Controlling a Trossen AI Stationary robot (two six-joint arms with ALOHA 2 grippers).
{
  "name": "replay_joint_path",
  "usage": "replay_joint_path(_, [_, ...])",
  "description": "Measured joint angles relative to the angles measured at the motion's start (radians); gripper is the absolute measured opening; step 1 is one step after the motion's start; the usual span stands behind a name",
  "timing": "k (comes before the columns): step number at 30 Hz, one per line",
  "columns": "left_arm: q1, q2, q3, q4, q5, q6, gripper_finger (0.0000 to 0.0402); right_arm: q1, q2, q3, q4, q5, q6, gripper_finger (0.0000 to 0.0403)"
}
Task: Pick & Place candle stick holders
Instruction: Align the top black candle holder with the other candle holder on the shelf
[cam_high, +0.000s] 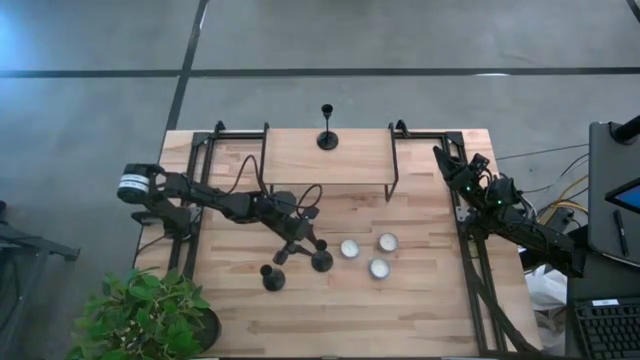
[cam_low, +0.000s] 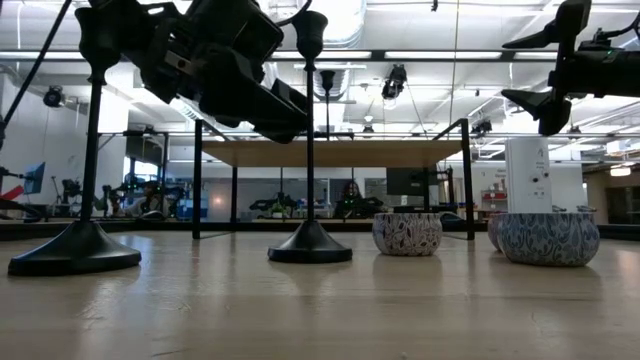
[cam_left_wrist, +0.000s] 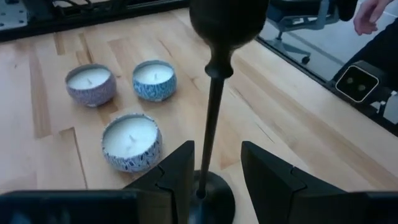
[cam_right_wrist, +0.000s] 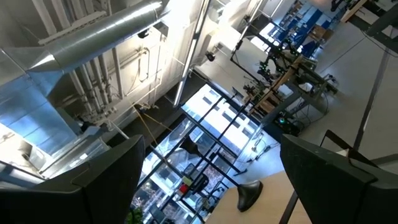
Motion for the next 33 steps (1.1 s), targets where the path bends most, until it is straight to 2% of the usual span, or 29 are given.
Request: replay_joint_path(33, [-0.002, 0.014, 0.008, 0.087, 0.03, 0.018, 0.0138, 0.0, 0.0, 0.0, 0.0, 0.0, 0.0, 0.0366])
